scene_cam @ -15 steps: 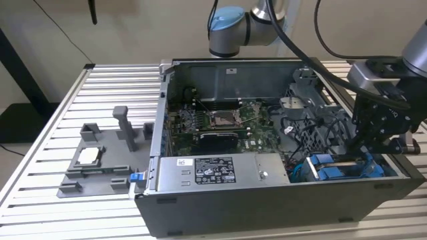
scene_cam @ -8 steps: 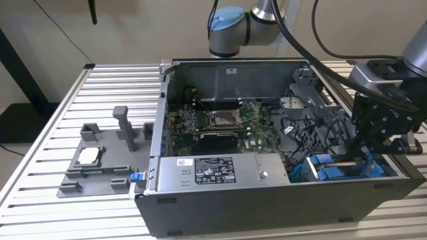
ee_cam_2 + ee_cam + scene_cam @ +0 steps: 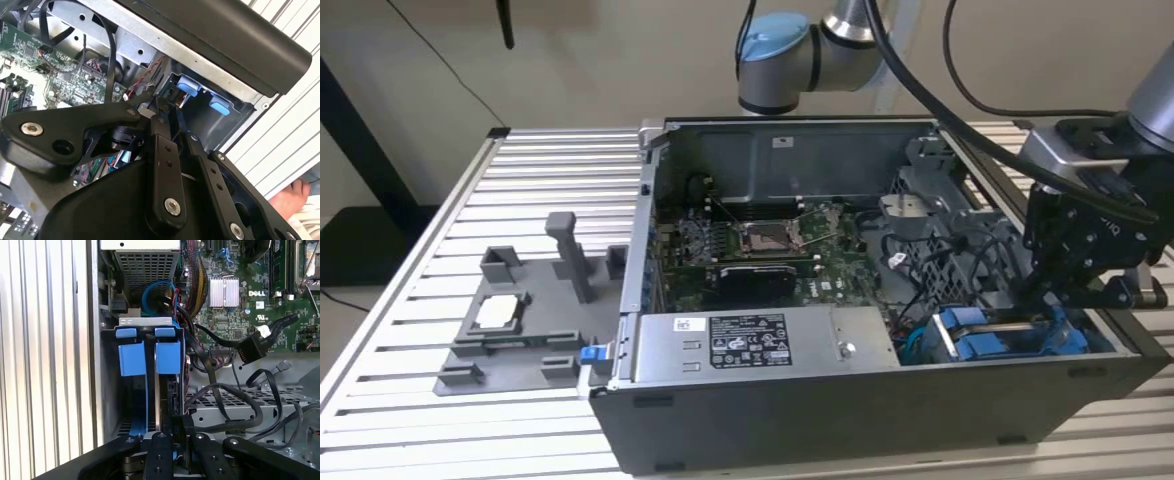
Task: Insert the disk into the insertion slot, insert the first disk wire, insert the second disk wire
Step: 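Insert the first disk wire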
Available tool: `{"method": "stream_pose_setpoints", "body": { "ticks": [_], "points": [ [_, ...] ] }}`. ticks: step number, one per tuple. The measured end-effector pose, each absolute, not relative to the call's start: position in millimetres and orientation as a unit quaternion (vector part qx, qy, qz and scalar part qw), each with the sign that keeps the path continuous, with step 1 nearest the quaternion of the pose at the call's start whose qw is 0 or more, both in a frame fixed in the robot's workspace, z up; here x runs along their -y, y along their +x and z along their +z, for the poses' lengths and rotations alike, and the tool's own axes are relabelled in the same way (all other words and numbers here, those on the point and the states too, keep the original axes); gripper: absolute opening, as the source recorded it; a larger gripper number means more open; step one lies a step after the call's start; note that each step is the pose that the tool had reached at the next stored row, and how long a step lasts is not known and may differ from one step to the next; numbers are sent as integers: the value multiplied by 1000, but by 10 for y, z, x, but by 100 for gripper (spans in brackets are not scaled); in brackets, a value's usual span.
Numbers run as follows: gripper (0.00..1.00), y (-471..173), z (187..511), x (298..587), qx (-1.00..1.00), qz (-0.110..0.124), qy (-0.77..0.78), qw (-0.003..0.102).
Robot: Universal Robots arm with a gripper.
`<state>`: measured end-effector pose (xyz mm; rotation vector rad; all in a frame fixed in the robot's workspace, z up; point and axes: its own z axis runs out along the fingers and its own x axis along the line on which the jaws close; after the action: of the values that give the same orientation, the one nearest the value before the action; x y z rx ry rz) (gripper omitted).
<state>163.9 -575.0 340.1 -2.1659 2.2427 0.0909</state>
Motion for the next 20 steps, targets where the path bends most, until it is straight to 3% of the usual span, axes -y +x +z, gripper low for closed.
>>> {"method": "stream_pose_setpoints", "body": {
  "ticks": [20],
  "points": [
    [19,1638,3306,5720,-719,27,-695,13]
  ]
}}
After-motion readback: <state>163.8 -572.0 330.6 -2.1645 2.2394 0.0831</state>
